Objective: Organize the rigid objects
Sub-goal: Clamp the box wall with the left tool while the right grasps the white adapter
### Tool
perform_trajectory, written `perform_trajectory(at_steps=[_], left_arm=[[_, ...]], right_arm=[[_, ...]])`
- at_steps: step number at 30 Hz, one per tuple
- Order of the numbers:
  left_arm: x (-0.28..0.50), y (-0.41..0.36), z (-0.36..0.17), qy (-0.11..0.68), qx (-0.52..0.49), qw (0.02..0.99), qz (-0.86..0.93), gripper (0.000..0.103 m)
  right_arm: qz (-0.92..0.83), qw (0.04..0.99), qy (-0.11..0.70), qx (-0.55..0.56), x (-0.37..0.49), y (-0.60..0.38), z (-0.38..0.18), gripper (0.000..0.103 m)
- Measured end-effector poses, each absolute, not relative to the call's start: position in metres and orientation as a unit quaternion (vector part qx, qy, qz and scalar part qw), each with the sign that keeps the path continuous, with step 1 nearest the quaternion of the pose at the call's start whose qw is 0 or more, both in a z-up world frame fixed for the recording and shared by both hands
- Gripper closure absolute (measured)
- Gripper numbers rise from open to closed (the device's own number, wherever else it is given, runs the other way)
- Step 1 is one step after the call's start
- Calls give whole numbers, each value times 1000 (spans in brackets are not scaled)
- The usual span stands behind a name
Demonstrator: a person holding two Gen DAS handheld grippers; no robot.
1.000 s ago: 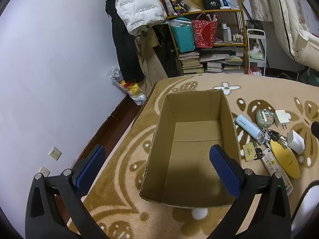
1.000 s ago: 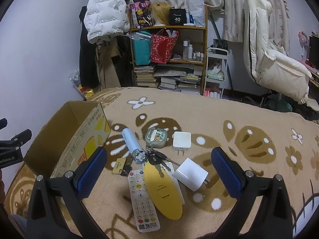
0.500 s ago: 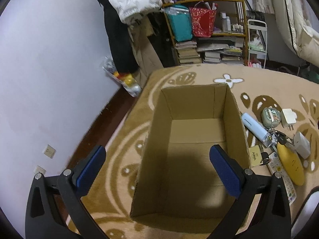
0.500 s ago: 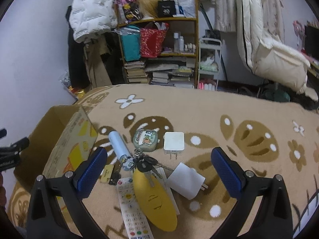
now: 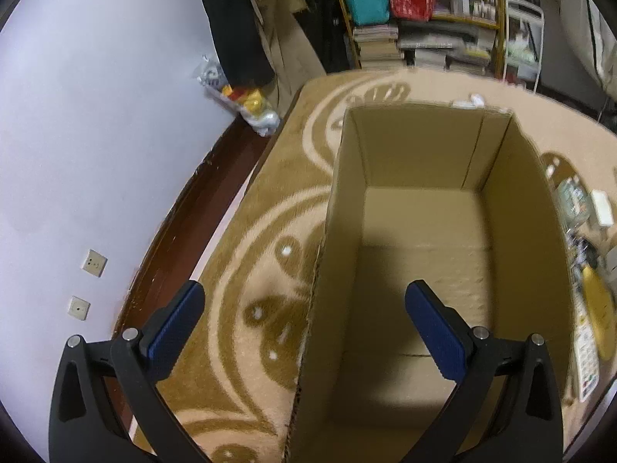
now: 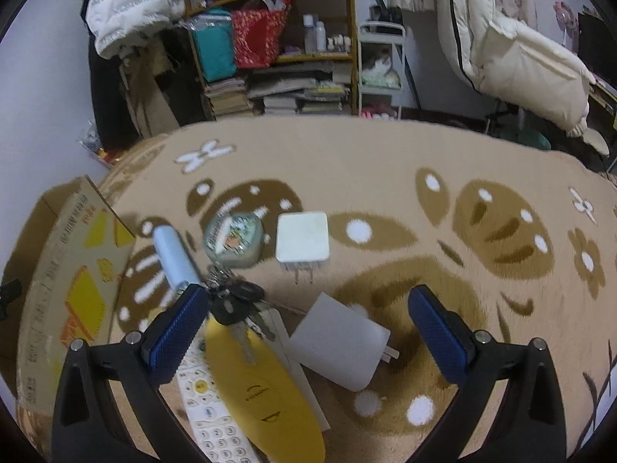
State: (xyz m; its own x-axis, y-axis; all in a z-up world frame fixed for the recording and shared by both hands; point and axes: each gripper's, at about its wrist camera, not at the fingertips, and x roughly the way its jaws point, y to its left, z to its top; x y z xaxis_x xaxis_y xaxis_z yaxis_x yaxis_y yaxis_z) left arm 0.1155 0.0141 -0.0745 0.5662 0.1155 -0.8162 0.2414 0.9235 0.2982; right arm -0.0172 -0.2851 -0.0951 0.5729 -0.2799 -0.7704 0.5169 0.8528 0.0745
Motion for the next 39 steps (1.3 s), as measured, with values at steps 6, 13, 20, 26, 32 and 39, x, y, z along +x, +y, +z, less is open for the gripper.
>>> perform_trajectory(at_steps=[6,13,20,26,32,39], left_arm=[[127,21,-94,498,192,845,-14,0],[129,21,-97,508,203,837,-1,0],[126,17,-102,512,225,829,5,0],[126,18,-104,514,229,827,12,0],[129,19,-108,524,229,820,14,17],[129,22,-114,553,205,807,-3,57]], right_arm=[[-242,855,432,154,-13,-294,-113,0],[-256,831,451,202,-16,-314,-127,0],[-256,811,464,248,-16,-331,-142,4],[-255,804,473,255,-13,-332,-149,11],[-241,796,481,277,-14,-328,-150,26],[-245,811,472,244,-14,-323,-144,33]])
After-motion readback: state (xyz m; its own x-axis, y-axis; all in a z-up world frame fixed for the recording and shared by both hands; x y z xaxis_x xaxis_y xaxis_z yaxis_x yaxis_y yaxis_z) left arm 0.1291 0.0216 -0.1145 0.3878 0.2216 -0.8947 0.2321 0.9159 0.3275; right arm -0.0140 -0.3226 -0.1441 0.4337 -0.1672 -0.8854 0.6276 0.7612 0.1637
